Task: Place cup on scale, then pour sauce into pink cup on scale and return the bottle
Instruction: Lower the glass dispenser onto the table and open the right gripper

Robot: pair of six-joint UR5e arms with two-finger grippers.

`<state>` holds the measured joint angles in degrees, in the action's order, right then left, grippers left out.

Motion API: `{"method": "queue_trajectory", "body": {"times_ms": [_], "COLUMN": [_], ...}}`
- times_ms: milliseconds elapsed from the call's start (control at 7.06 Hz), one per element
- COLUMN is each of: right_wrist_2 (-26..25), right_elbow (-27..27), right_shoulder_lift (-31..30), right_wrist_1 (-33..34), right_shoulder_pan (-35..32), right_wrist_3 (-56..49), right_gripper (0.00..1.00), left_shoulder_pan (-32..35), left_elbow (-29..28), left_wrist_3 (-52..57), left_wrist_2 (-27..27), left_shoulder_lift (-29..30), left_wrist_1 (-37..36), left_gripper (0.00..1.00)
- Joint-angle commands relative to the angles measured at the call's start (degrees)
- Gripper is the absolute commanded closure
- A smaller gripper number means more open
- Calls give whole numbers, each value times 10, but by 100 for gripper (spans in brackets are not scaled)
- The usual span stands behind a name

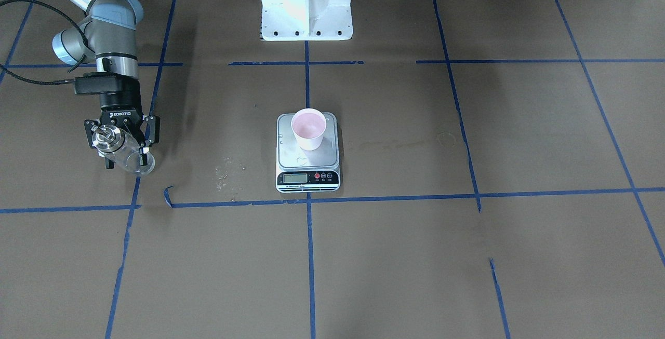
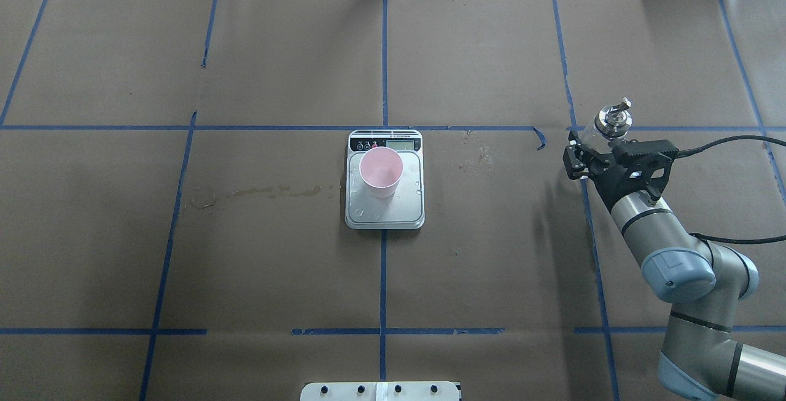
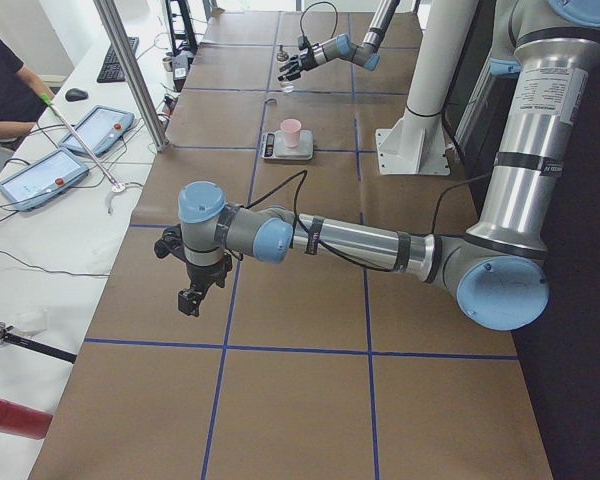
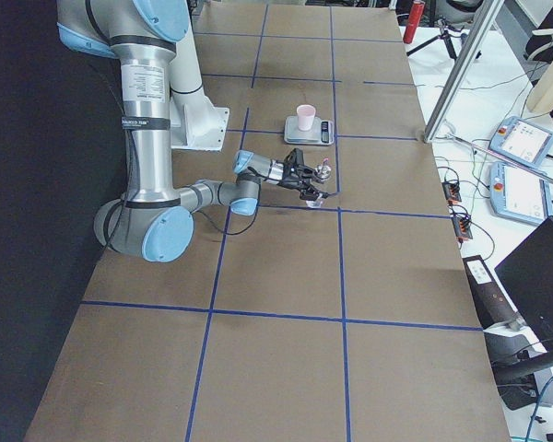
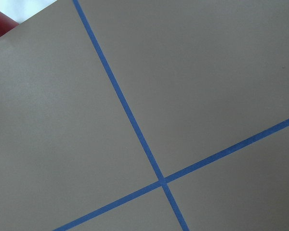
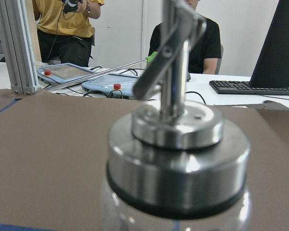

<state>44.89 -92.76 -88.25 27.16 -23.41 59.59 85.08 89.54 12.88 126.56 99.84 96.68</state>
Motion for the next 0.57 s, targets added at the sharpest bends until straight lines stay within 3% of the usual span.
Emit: {"method": "queue_trajectory", "body": {"times_ms": [0,283,425], "right_wrist_2": [-8,-7,-6], "right_elbow": [16,21,21], "right_shoulder_lift": [1,3,3], "right_wrist_1": [-1,-1,-1], "right_shoulder_pan": [1,2,3], "right_wrist_3": [0,0,0], "right_gripper": [100,100,90], "left_shoulder_pan": [0,0,0], "left_elbow": [0,-1,-1], "left_wrist_3": [0,0,0], "left_wrist_2": [0,0,0], "left_shoulder_lift": [1,4,4], "left_wrist_1": [0,0,0], "left_gripper": [0,0,0]}}
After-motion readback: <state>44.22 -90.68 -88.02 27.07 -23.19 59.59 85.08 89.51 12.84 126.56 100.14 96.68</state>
